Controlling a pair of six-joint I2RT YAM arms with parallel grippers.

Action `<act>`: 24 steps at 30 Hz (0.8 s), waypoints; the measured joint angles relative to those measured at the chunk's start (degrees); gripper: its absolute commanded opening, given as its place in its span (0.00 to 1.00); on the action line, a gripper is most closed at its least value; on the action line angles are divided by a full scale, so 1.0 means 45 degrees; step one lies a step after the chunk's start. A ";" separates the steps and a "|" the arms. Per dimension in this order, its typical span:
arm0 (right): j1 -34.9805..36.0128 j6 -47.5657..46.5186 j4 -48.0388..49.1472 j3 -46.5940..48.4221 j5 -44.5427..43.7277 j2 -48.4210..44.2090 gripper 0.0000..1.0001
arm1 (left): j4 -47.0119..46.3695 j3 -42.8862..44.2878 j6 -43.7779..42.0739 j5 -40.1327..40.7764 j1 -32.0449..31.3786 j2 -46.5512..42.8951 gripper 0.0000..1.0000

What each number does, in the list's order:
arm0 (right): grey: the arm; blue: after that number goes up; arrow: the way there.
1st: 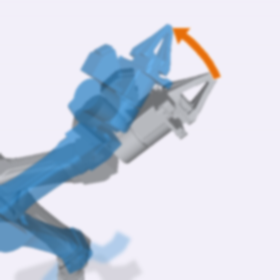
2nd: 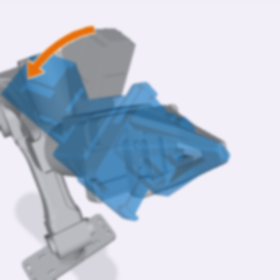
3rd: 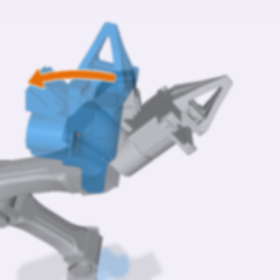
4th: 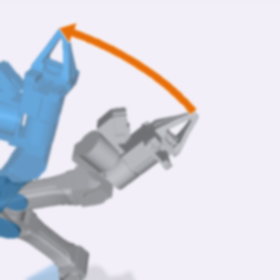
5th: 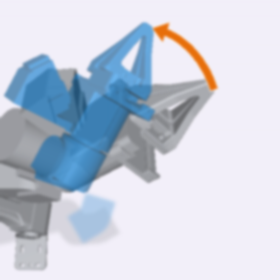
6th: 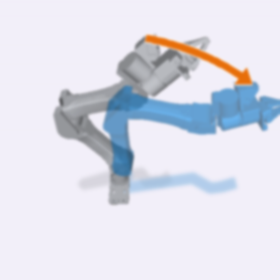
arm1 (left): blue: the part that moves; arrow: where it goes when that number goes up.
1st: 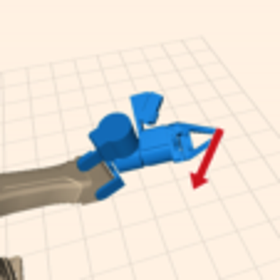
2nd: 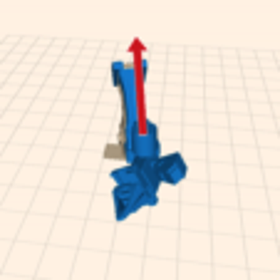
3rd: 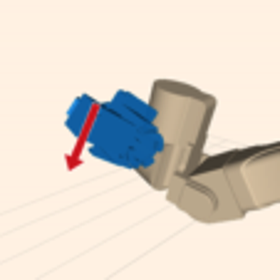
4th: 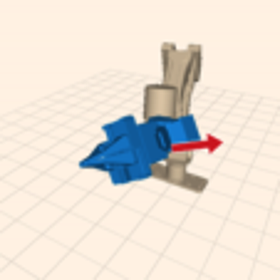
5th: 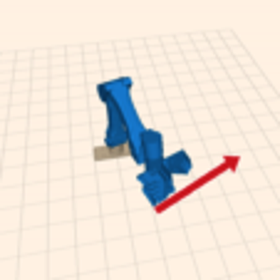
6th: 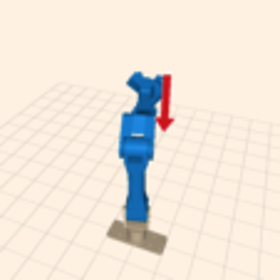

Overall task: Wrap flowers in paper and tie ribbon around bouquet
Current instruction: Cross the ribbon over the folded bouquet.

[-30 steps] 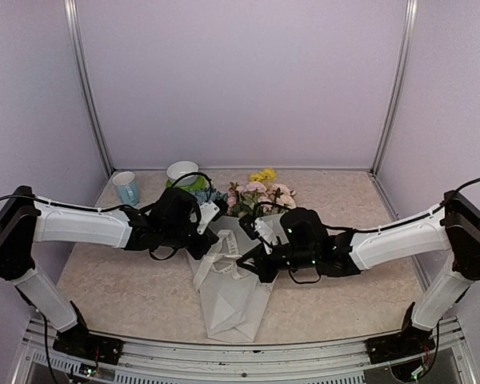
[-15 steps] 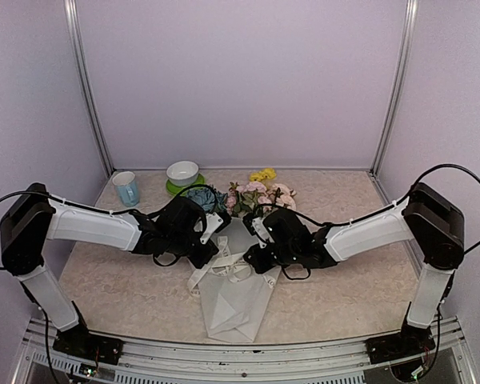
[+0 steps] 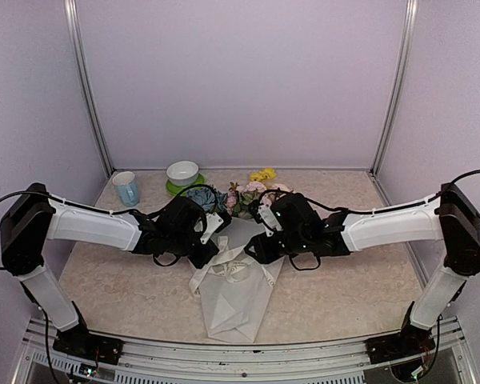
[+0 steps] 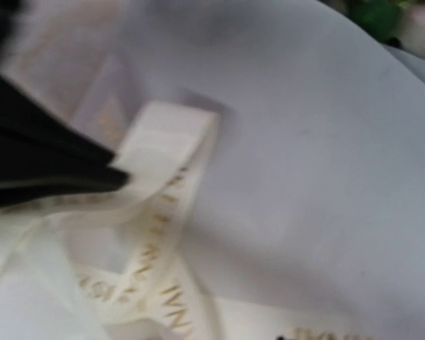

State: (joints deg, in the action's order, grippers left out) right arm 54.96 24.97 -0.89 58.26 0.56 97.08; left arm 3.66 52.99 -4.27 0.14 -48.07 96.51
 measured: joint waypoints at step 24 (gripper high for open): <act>0.0563 -0.0476 -0.1219 0.0175 0.1632 -0.0141 0.32 | 0.0063 0.0209 0.0000 -0.0049 -0.0010 0.0073 0.00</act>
State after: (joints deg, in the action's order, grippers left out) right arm 57.49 22.83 -6.37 59.05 7.90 96.44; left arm 3.95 53.93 -4.27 -0.08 -48.12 96.84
